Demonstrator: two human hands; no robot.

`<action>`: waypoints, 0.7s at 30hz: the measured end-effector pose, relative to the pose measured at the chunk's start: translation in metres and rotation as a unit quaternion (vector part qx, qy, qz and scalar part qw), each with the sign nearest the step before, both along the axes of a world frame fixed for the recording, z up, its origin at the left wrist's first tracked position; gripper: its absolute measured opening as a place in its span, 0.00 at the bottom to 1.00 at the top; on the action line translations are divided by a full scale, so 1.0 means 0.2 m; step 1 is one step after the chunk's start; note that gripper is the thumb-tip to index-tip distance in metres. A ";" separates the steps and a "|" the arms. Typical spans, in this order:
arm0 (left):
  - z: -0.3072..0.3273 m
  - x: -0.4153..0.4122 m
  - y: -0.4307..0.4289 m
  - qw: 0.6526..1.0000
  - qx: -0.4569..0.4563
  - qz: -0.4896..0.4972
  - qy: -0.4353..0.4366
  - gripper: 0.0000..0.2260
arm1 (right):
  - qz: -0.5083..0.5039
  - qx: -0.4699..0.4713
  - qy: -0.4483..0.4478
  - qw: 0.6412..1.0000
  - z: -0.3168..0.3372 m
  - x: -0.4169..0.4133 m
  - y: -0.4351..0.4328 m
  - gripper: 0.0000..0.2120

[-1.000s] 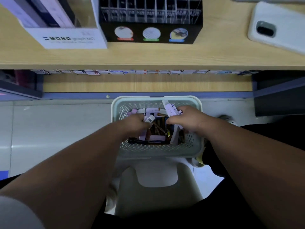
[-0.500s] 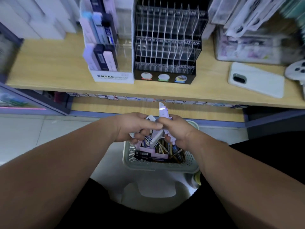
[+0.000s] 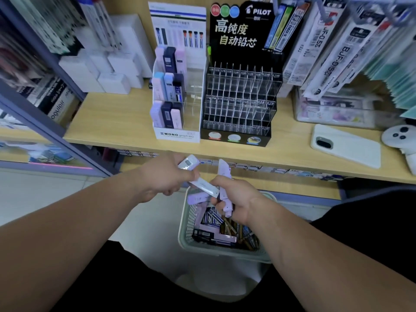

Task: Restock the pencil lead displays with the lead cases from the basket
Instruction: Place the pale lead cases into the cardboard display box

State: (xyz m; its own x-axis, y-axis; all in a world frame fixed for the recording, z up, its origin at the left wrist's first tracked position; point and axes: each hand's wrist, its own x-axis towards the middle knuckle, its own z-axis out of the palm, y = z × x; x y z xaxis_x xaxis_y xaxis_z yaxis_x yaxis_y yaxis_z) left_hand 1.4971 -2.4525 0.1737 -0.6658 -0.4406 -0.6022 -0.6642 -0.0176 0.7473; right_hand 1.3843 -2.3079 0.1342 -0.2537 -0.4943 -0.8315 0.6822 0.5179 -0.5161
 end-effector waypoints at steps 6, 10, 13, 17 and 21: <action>0.03 -0.02 0.00 0.994 0.015 0.090 0.065 0.02 | -0.034 -0.025 0.016 0.999 0.06 -0.03 -0.05 0.04; 0.04 -0.05 -0.02 0.980 0.043 0.164 0.106 0.06 | -0.038 -0.016 0.079 0.996 0.11 -0.08 -0.03 0.08; 0.04 -0.07 -0.06 0.959 0.067 0.228 0.158 0.09 | -0.006 -0.044 0.127 0.991 0.17 -0.11 -0.05 0.05; 0.05 -0.07 -0.14 0.940 0.079 0.248 0.219 0.06 | 0.067 -0.084 0.192 0.976 0.30 -0.16 -0.12 0.03; 0.03 -0.06 -0.23 0.937 0.063 0.244 0.242 0.03 | 0.165 -0.077 0.266 0.947 0.37 -0.24 -0.15 0.07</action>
